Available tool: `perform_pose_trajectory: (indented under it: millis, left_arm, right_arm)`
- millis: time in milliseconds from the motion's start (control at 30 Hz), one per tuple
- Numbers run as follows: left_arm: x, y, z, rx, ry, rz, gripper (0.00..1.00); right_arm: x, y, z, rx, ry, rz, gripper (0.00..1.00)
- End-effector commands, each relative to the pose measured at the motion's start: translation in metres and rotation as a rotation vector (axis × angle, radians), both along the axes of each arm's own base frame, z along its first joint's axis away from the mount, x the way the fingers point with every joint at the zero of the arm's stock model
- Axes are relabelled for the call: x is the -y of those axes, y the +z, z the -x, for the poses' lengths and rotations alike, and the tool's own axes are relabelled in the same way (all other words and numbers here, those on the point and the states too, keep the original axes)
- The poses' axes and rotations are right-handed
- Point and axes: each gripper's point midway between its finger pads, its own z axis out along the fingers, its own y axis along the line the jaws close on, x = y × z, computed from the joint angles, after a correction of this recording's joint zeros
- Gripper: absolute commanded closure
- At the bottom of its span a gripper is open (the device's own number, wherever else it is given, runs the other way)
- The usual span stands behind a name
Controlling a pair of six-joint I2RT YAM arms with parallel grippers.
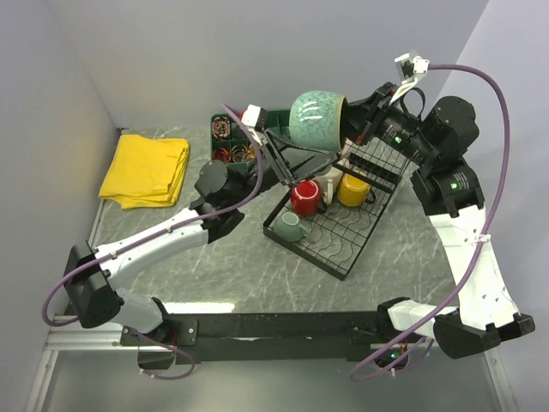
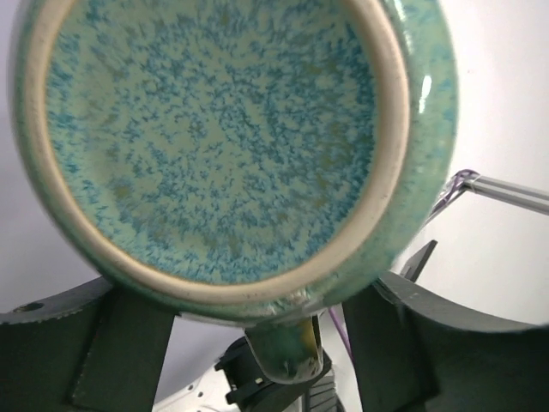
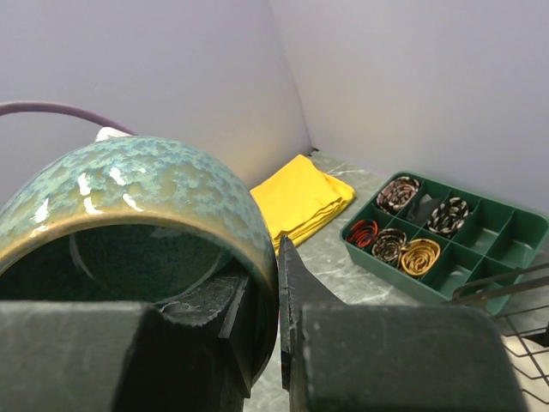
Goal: Load the cups into the dish rack
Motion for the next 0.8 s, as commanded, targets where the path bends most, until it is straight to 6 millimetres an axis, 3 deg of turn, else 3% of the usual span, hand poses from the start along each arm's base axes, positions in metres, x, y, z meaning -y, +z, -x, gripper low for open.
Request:
perform_pose_trajectory:
  millis: [0, 167, 500, 600, 667, 700, 767]
  left_arm:
    - [-0.015, 0.046, 0.026, 0.097, -0.067, 0.132, 0.28]
    - [-0.021, 0.055, 0.027, 0.132, -0.035, 0.143, 0.39]
    - [-0.034, 0.063, 0.015, 0.130, -0.015, 0.137, 0.50]
    - [-0.036, 0.061, 0.013, 0.124, -0.019, 0.136, 0.60]
    - [-0.039, 0.061, 0.012, 0.127, -0.029, 0.146, 0.72]
    - [-0.042, 0.061, 0.011, 0.128, -0.026, 0.149, 0.84]
    - [-0.045, 0.061, 0.009, 0.128, -0.029, 0.147, 0.94]
  right_arm:
    - [0.008, 0.039, 0.010, 0.135, -0.035, -0.067, 1.00]
    - [0.006, 0.032, 0.009, 0.121, -0.030, -0.067, 1.00]
    - [0.004, 0.027, 0.016, 0.141, -0.001, -0.046, 1.00]
    - [0.005, 0.025, 0.015, 0.144, -0.005, -0.038, 1.00]
    - [0.003, 0.020, 0.018, 0.145, 0.009, -0.028, 1.00]
    - [0.003, 0.019, 0.019, 0.151, 0.015, -0.022, 1.00]
    - [0.002, 0.012, 0.023, 0.165, 0.030, 0.004, 1.00]
